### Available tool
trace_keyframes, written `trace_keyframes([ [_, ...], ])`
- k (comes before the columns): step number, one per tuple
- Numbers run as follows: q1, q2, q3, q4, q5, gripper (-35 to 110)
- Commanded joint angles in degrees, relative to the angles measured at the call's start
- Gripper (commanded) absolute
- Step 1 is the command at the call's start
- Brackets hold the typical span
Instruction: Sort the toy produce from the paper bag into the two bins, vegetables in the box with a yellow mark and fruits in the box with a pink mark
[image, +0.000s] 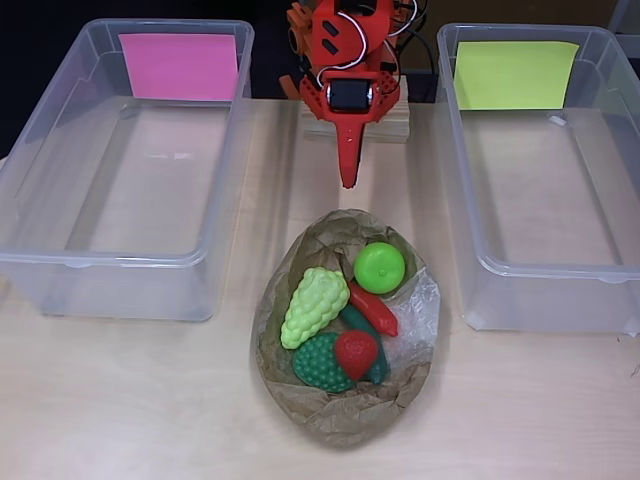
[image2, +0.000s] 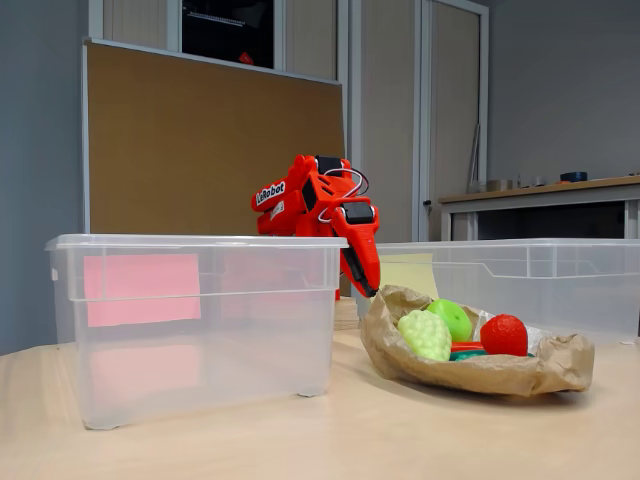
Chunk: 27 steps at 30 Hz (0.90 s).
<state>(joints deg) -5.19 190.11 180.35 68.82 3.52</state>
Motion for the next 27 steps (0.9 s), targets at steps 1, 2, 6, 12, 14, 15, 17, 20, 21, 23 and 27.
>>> trace_keyframes([
  [1, 0.8, 0.3, -0.4, 0.7, -0.3, 0],
  [2, 2.5, 0.2, -0.4, 0.6, -0.8, 0],
  [6, 1.7, 0.9, -0.4, 1.1, -5.8, 0],
  [12, -0.5, -1.6, -7.0, 3.5, -6.2, 0],
  [14, -1.2, -2.7, -9.5, 2.8, -7.6, 0],
  [15, -1.8, -3.6, -10.3, 2.4, -9.2, 0],
  [17, -2.3, -6.4, -11.8, 1.1, -10.4, 0],
  [20, -3.1, -13.4, -16.6, -0.6, -10.1, 0],
  [21, -3.3, -16.7, -19.7, 0.0, -10.2, 0],
  [23, -4.1, -23.6, -26.4, 1.8, -10.8, 0],
  [27, -5.1, -36.8, -37.3, 1.8, -10.0, 0],
])
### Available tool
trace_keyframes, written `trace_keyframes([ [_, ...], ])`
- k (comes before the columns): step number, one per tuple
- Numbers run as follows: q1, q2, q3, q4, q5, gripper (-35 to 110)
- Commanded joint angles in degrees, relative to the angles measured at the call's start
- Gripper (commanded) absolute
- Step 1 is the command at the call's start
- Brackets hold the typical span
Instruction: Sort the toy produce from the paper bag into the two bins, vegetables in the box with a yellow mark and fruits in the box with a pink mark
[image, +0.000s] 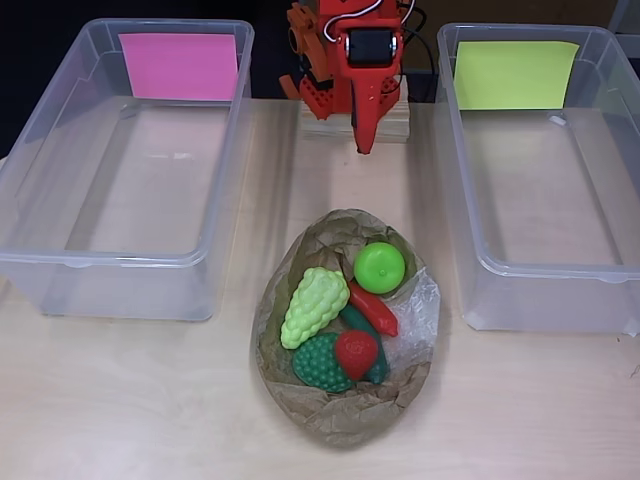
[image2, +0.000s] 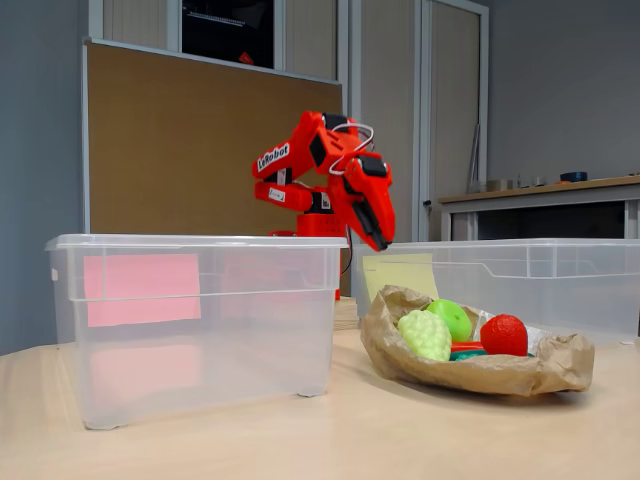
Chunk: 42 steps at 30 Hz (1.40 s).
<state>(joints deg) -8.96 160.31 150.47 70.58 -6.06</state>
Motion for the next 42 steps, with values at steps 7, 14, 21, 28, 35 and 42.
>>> trace_keyframes([
  [7, -2.3, -30.7, -27.3, -0.3, -5.1, 0],
  [14, -2.0, -53.7, -44.4, -10.0, 4.3, 0],
  [21, -2.1, -67.7, -54.0, -15.8, 72.3, 0],
  [28, -0.6, -77.4, -58.4, -20.4, 81.0, 6],
  [35, -1.2, -85.2, -62.3, -24.8, 87.4, 27],
  [42, -1.7, -91.1, -64.0, -24.4, 88.6, 33],
])
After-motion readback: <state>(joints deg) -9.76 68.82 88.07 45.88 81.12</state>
